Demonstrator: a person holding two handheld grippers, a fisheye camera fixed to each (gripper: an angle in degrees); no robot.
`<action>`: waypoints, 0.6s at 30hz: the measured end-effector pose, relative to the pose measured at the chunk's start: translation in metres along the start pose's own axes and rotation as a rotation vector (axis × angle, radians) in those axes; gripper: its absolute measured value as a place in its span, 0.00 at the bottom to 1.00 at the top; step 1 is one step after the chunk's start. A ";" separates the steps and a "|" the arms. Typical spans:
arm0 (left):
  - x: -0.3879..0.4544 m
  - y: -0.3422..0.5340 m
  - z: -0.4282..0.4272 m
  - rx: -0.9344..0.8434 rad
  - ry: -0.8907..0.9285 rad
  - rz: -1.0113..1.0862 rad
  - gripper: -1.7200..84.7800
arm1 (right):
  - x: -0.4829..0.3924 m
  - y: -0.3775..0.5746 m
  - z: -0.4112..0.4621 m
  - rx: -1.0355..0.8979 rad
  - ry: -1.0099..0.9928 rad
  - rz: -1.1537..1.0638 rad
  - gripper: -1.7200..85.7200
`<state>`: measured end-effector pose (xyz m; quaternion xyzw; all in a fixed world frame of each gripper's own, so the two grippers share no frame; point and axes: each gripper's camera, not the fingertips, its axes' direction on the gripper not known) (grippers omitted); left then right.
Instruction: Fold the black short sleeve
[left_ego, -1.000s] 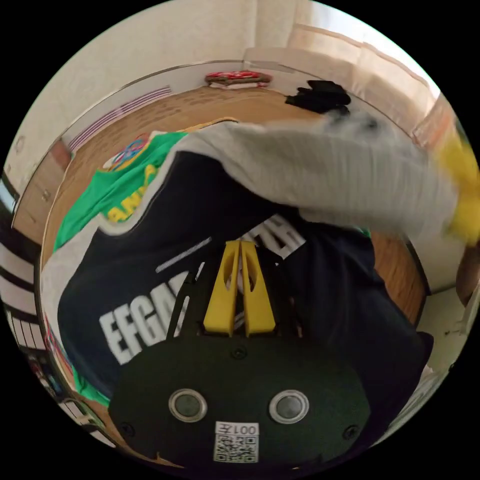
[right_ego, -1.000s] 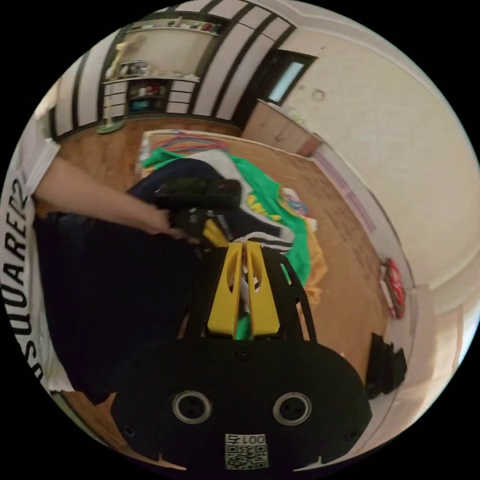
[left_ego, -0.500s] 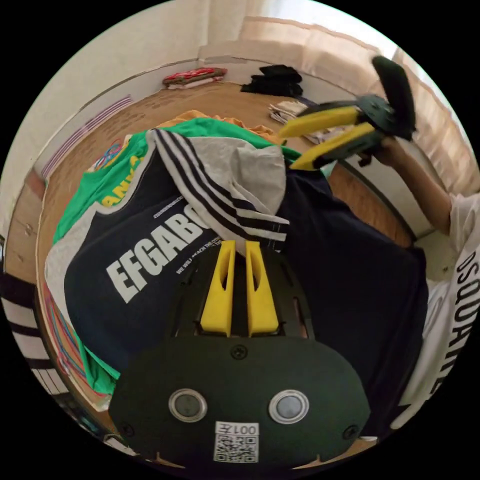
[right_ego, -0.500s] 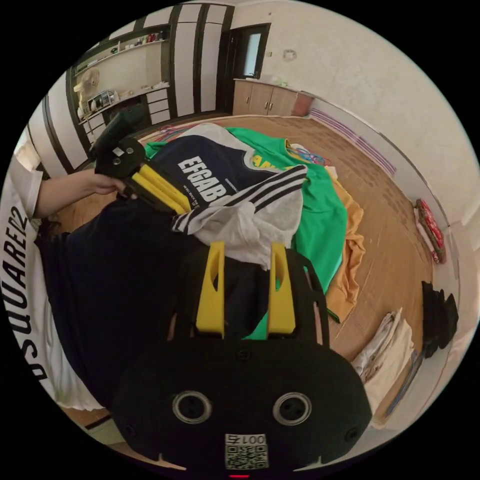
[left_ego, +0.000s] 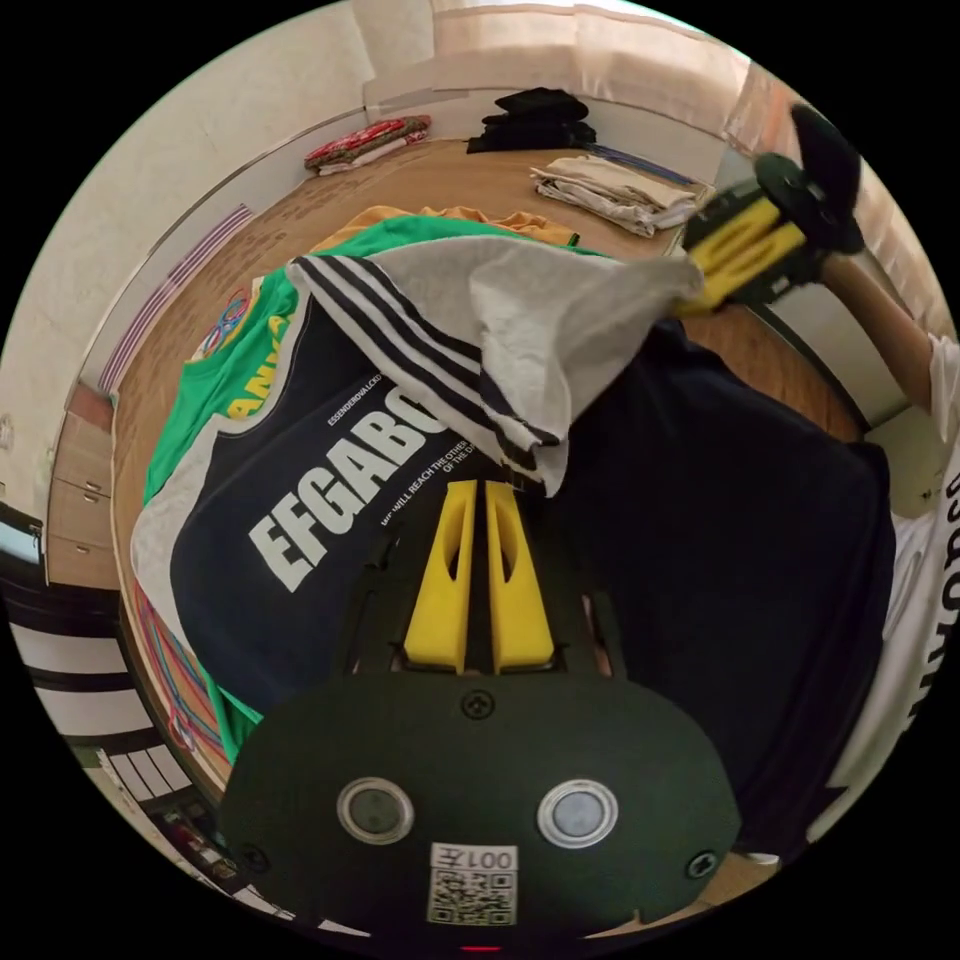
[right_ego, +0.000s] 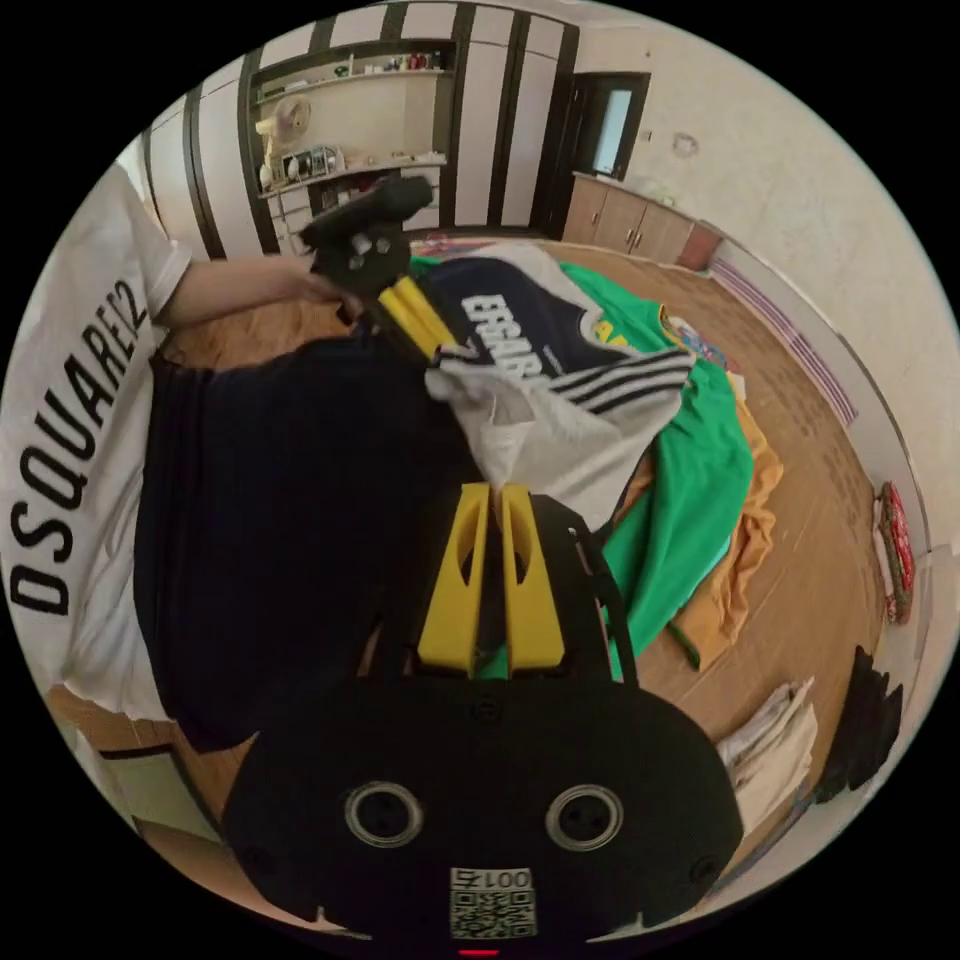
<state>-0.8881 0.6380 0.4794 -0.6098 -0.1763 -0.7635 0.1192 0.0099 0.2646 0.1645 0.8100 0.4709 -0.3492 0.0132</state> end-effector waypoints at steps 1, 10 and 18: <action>-0.007 -0.002 -0.001 0.001 0.018 -0.016 0.02 | -0.010 0.010 0.003 -0.063 -0.002 -0.005 0.04; -0.082 -0.047 -0.024 0.093 -0.031 -0.112 0.04 | 0.006 0.040 0.000 -0.050 0.141 0.226 0.08; -0.155 -0.144 0.016 -0.020 0.053 -0.007 0.14 | 0.036 0.018 0.058 -0.231 0.214 0.084 0.14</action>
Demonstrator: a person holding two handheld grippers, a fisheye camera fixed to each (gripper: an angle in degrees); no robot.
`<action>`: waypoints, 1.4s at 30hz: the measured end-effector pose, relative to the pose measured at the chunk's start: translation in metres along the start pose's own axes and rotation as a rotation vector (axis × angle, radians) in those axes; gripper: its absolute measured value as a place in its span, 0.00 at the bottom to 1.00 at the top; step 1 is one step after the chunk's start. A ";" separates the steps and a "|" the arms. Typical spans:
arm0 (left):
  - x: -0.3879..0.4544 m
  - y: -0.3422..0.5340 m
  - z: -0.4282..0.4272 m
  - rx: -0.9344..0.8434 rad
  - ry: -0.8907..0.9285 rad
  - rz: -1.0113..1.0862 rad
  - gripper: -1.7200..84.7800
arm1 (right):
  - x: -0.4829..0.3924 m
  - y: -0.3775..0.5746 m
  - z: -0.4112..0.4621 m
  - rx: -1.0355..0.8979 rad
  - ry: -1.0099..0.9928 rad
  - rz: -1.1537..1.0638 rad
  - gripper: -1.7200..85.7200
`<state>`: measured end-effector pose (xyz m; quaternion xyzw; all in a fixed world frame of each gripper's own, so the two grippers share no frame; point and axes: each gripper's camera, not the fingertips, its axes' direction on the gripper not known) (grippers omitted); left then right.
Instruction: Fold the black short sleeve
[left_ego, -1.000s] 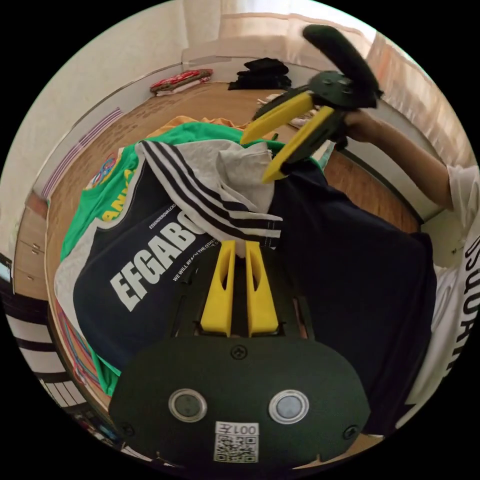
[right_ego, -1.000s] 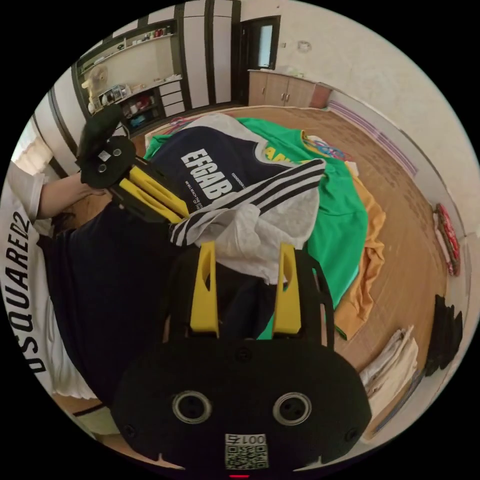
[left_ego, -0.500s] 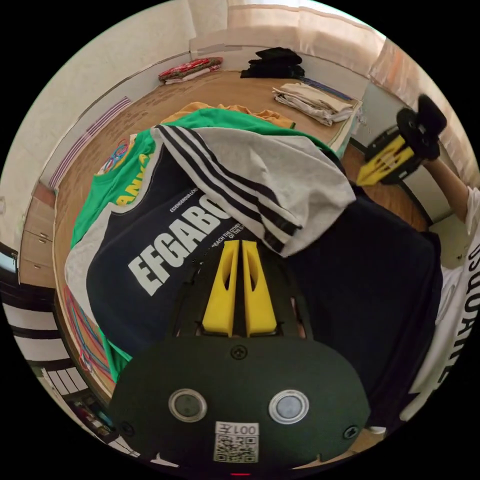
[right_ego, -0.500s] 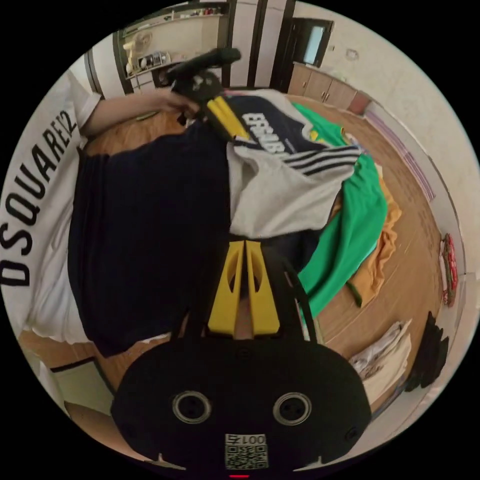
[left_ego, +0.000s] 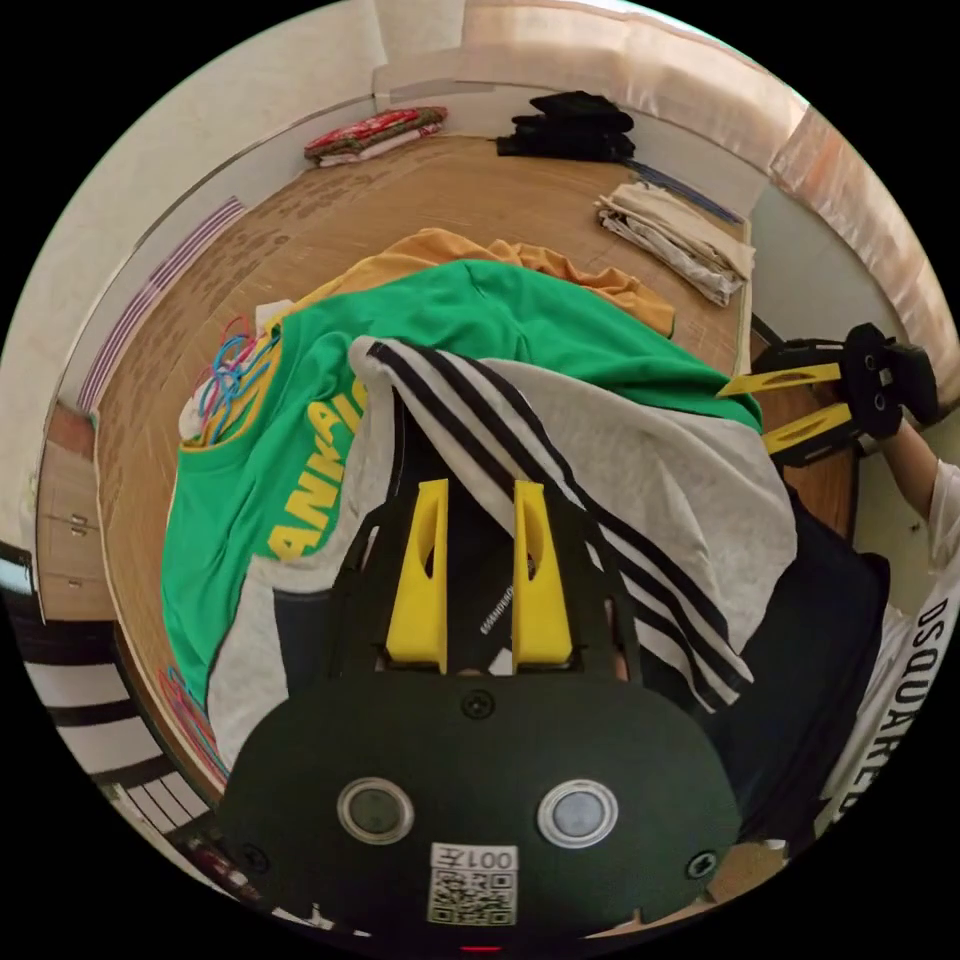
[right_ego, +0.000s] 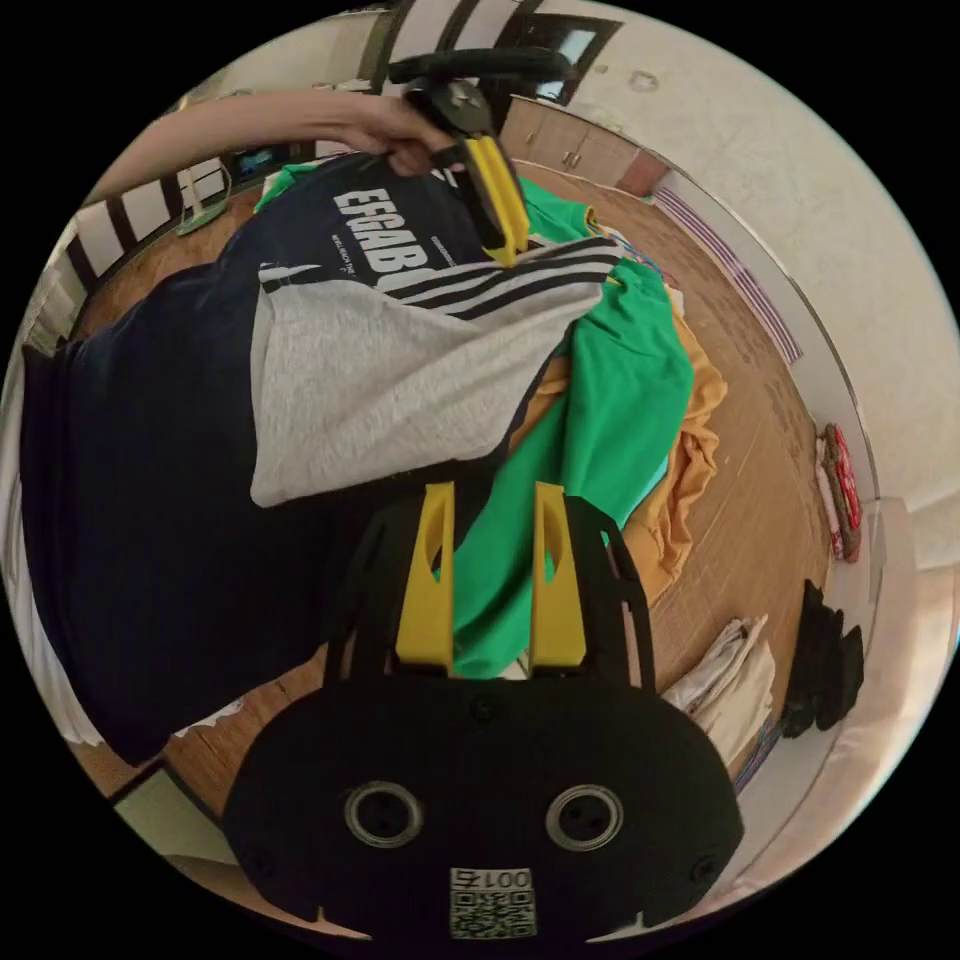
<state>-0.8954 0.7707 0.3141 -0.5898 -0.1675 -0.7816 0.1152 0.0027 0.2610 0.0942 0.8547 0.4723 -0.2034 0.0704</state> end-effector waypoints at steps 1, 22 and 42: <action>-0.007 -0.011 0.002 -0.005 0.011 0.022 0.14 | 0.000 -0.001 0.001 0.021 -0.015 -0.016 0.14; -0.123 -0.092 -0.003 0.061 0.250 0.001 0.03 | -0.013 0.019 0.009 0.235 0.103 0.041 0.05; -0.191 -0.178 -0.001 0.007 0.256 0.001 0.01 | 0.002 0.078 0.059 0.291 -0.007 0.499 0.05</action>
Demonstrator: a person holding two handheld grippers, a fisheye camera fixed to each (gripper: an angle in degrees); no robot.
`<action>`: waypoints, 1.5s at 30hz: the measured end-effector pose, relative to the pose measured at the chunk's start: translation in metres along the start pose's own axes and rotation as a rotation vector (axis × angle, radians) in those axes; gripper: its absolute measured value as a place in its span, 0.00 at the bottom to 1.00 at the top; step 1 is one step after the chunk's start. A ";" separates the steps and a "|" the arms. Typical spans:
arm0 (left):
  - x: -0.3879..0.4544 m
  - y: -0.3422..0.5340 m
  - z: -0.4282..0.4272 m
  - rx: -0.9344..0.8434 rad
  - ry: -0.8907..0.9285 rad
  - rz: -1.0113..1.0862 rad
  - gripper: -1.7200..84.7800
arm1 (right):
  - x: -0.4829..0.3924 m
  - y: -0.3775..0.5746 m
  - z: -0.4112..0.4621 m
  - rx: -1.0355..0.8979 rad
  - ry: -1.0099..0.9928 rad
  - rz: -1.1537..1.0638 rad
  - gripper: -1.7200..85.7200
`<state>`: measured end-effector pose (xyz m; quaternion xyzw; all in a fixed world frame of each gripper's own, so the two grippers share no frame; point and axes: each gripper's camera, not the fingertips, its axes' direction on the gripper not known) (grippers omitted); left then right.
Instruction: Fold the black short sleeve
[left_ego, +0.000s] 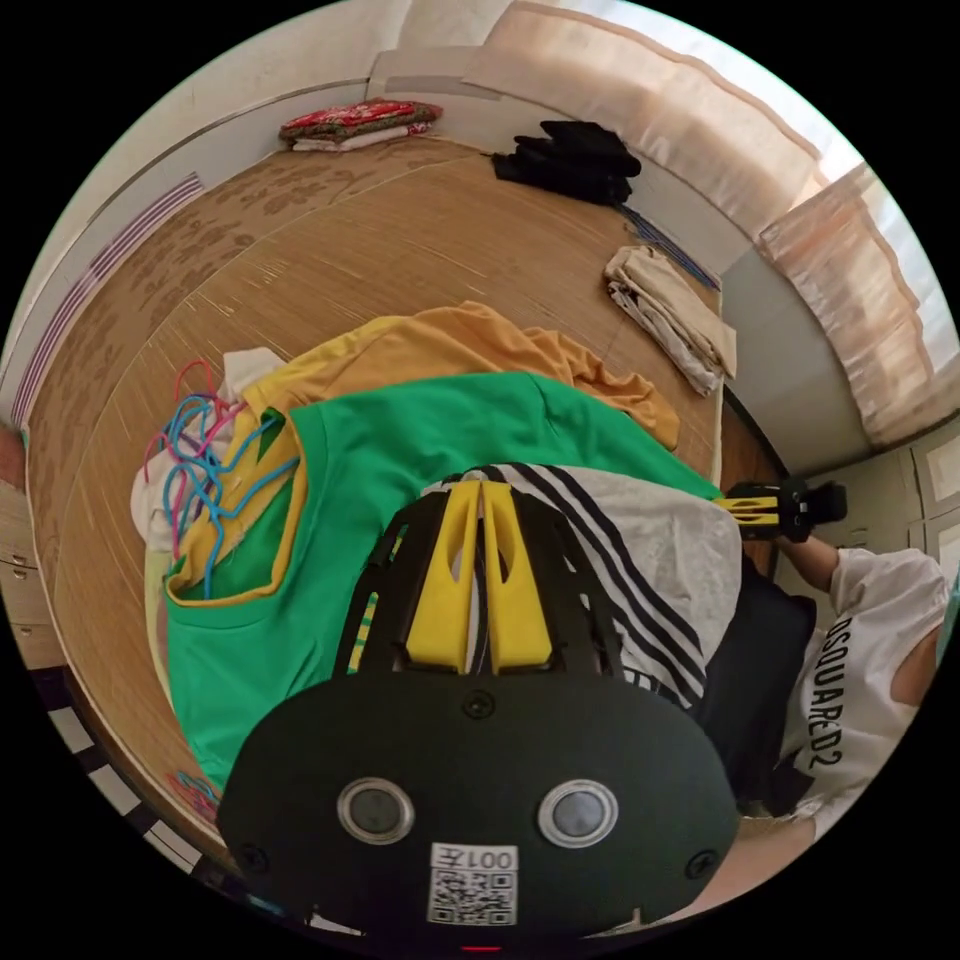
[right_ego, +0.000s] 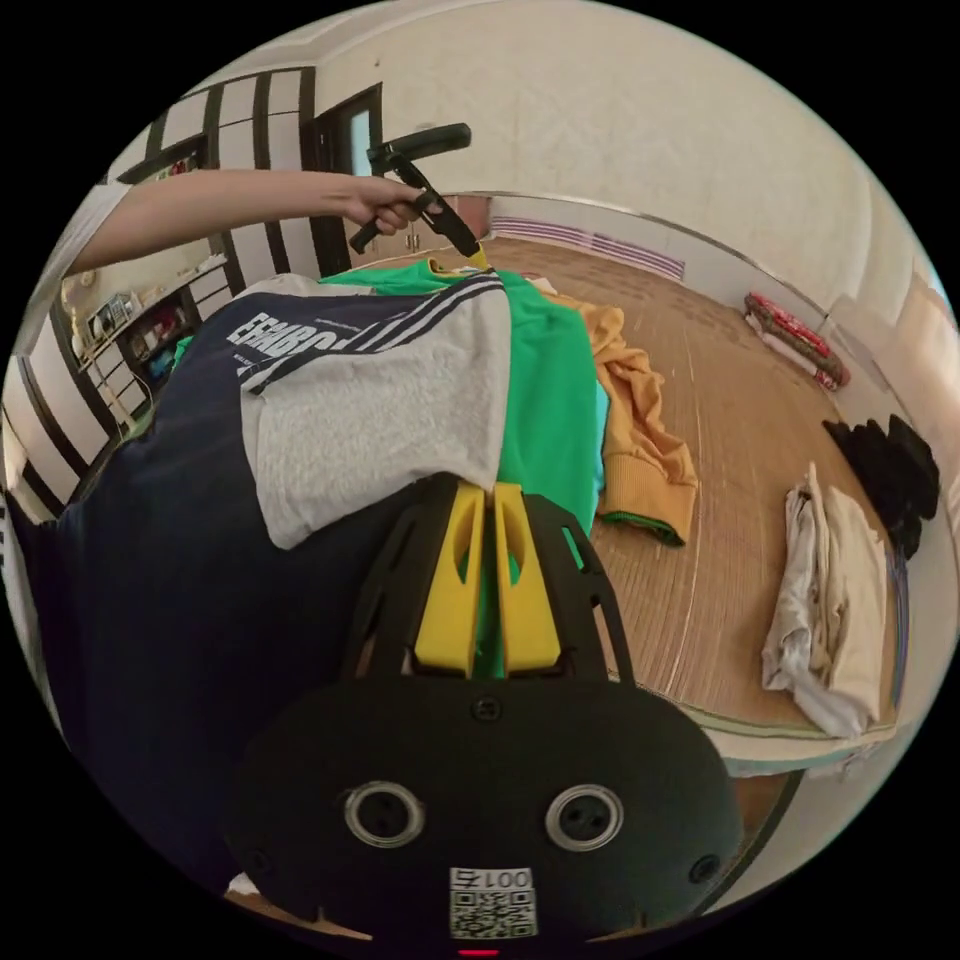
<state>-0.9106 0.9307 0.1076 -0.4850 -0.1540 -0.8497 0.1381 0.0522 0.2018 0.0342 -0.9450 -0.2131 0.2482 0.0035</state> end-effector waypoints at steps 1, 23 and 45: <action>0.003 0.001 0.004 -0.008 -0.004 0.001 0.01 | -0.003 0.001 -0.002 0.002 0.014 -0.030 0.05; 0.092 0.019 0.019 0.060 -0.119 0.120 0.01 | -0.048 -0.013 -0.013 0.033 0.195 -0.347 0.05; 0.201 0.108 0.009 0.006 -0.079 0.150 0.08 | -0.058 0.007 -0.044 -0.024 0.184 -0.250 0.05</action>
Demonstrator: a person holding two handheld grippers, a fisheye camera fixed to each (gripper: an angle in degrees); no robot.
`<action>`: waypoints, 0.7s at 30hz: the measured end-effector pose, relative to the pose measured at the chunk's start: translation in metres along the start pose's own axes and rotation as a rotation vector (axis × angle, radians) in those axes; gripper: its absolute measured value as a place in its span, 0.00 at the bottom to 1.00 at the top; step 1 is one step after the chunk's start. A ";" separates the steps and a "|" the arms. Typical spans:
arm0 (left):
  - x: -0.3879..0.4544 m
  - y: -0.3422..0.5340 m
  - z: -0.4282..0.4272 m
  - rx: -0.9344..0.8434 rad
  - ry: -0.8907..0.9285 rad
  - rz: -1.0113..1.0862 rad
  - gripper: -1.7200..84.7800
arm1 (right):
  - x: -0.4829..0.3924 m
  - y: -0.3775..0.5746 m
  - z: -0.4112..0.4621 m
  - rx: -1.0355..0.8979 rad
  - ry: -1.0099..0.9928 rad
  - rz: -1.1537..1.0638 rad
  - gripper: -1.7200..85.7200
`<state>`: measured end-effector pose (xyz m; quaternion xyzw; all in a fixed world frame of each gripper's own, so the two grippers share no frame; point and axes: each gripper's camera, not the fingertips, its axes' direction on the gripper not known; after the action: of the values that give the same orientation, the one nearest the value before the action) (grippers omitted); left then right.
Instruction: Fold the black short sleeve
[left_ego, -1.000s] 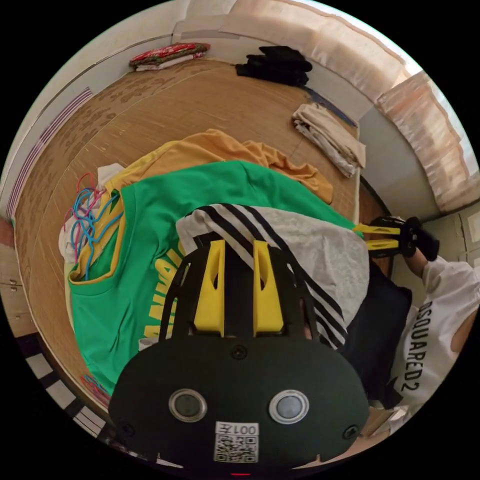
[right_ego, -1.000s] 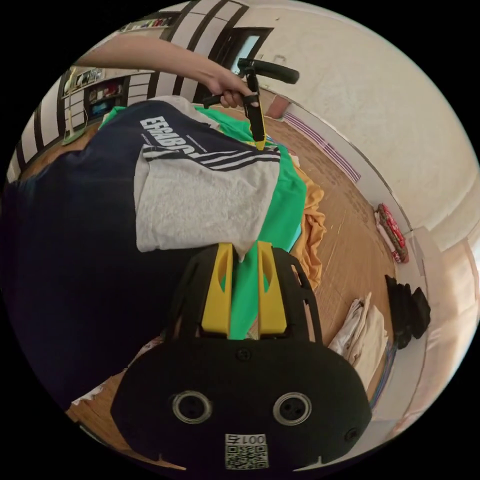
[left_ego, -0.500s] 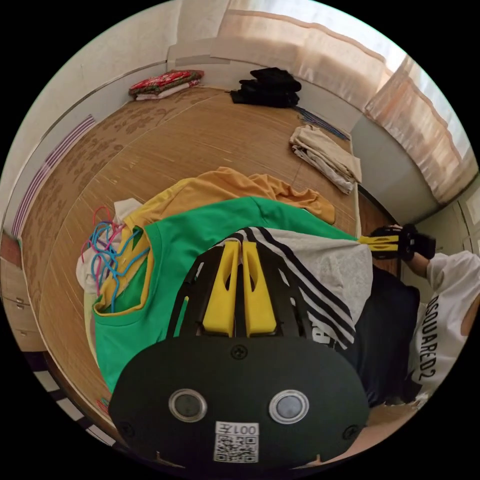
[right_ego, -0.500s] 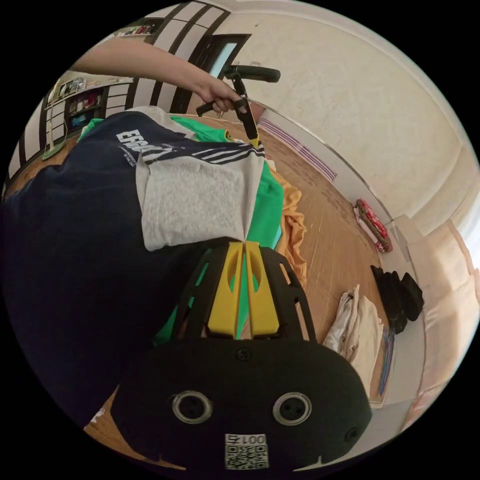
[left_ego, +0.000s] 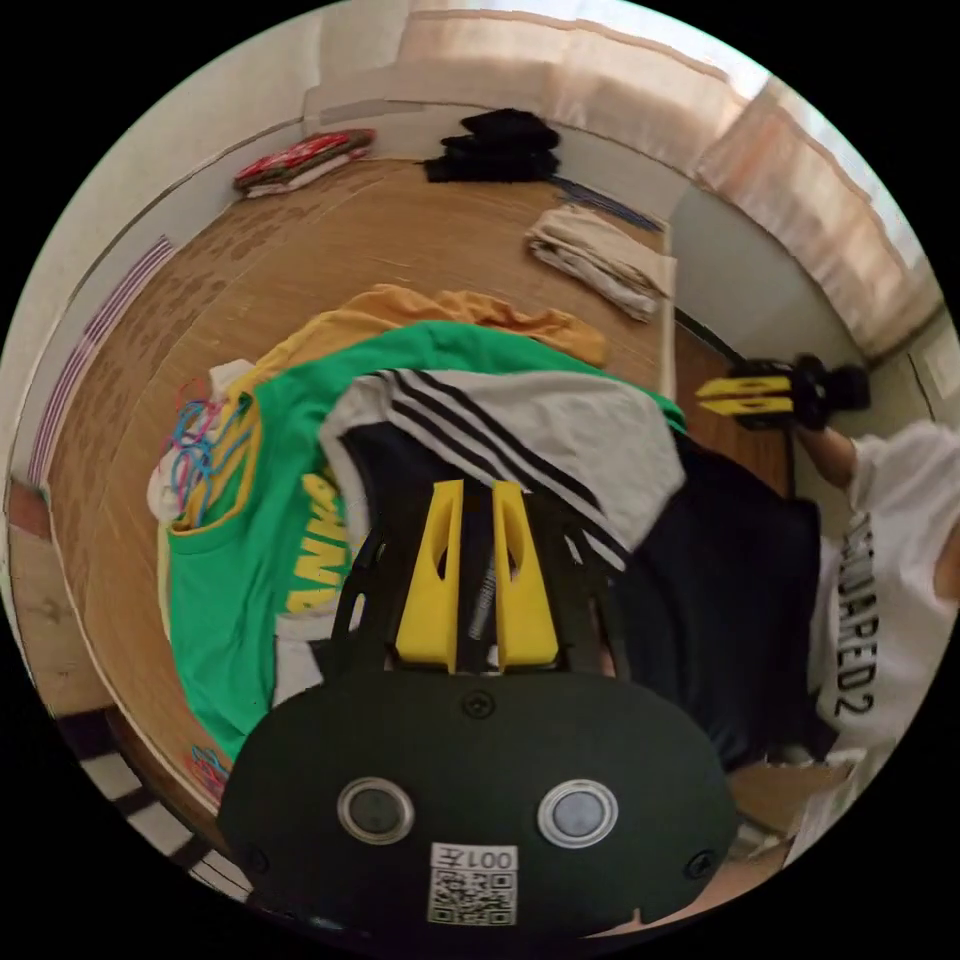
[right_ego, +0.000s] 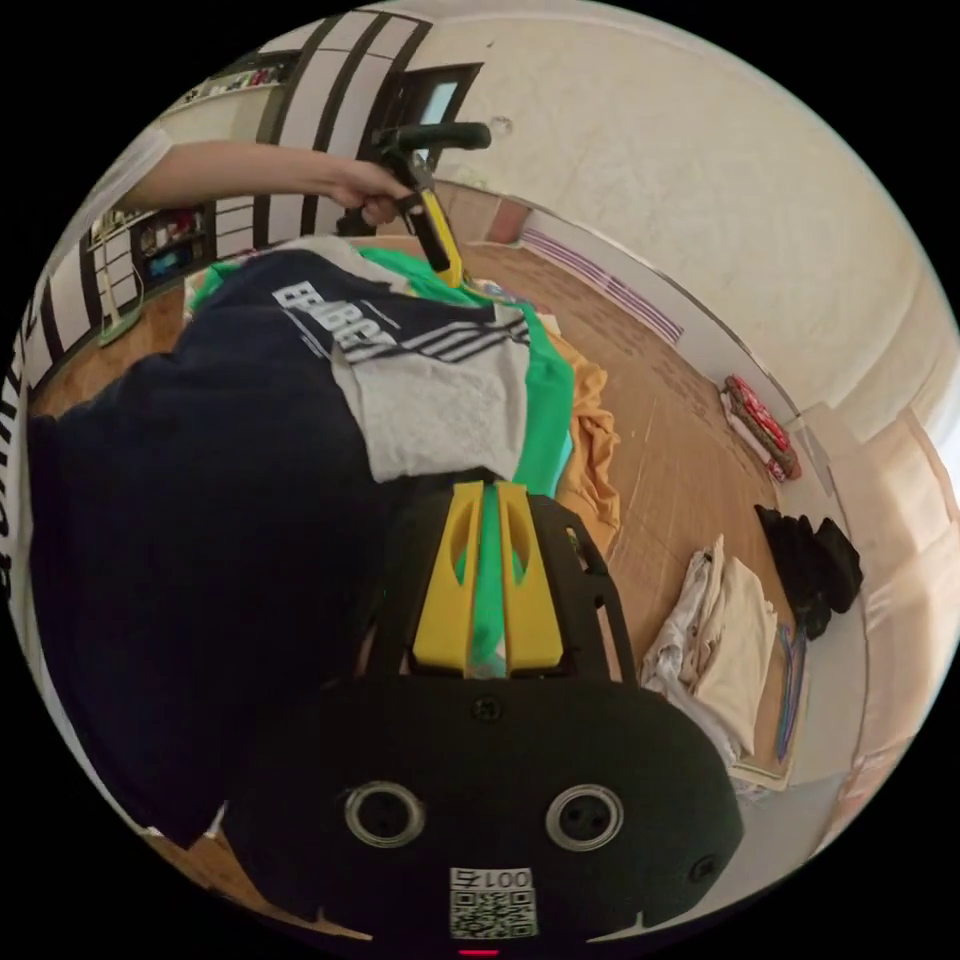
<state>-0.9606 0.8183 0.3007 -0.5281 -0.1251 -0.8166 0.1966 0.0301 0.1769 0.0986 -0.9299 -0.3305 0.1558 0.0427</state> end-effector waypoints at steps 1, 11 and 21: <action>0.026 0.013 -0.001 -0.012 0.048 0.065 0.09 | -0.009 -0.005 -0.008 0.041 -0.011 -0.003 0.06; 0.170 0.069 0.052 -0.044 -0.156 0.119 0.11 | -0.045 -0.022 0.030 -0.087 -0.114 0.013 0.07; 0.230 0.095 0.048 -0.083 -0.650 0.165 0.01 | -0.026 0.002 -0.022 0.002 0.011 0.145 0.02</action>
<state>-0.9623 0.7098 0.5299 -0.7766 -0.1048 -0.5913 0.1905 0.0190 0.1593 0.1262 -0.9522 -0.2619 0.1536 0.0340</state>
